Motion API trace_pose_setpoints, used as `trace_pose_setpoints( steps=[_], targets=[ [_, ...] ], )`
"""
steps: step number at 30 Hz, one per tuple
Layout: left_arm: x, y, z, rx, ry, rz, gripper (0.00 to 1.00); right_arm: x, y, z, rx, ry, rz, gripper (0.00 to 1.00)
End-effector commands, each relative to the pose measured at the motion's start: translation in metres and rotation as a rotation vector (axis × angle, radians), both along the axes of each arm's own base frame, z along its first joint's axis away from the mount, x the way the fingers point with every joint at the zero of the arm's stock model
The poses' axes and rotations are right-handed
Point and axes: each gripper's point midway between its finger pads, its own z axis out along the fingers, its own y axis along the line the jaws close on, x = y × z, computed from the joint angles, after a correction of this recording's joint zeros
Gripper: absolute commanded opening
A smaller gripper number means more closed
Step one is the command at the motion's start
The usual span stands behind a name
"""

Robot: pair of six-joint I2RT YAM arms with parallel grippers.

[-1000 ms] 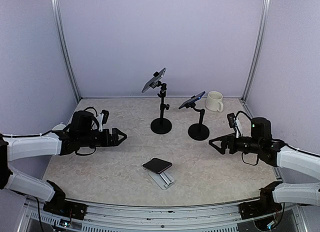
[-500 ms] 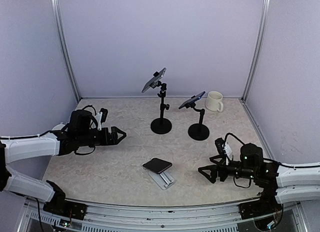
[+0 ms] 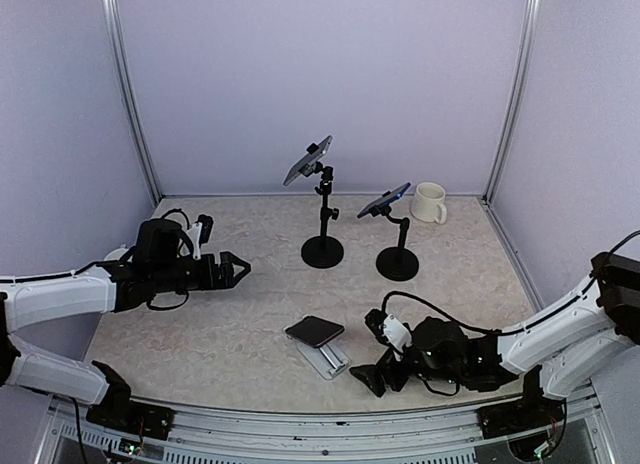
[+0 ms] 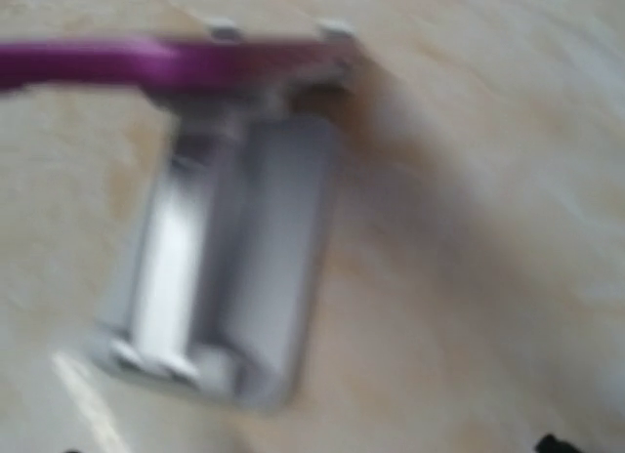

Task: Remove the phone from the phone stand

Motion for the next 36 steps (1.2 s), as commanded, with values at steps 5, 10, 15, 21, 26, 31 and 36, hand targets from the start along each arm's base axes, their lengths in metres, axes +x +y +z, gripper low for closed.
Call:
trace_pose_setpoints(
  steps=[5,10,15,21,26,31,36],
  targets=[
    [-0.001,0.002,0.014,-0.005,-0.039,0.007,0.99,-0.01,0.043,0.012,0.01,-0.082,0.044,1.0],
    [-0.002,0.001,0.016,-0.017,-0.044,0.003,0.99,-0.012,0.058,-0.001,-0.048,-0.091,0.036,1.0],
    [-0.003,0.002,0.017,-0.017,-0.05,0.001,0.99,-0.003,0.056,-0.009,-0.061,-0.096,-0.026,1.0],
    [-0.006,0.002,0.018,-0.02,-0.058,-0.006,0.99,0.011,0.043,-0.024,-0.126,-0.111,-0.121,1.0],
    [-0.006,0.002,0.018,-0.016,-0.058,-0.011,0.99,0.019,0.032,-0.028,-0.133,-0.094,-0.185,1.0],
    [-0.009,-0.001,0.019,-0.028,-0.069,-0.037,0.99,0.03,0.016,-0.025,-0.107,-0.069,-0.239,1.0],
    [-0.01,-0.002,0.019,-0.032,-0.07,-0.045,0.99,0.045,-0.002,-0.023,-0.084,-0.044,-0.292,1.0]
  ],
)
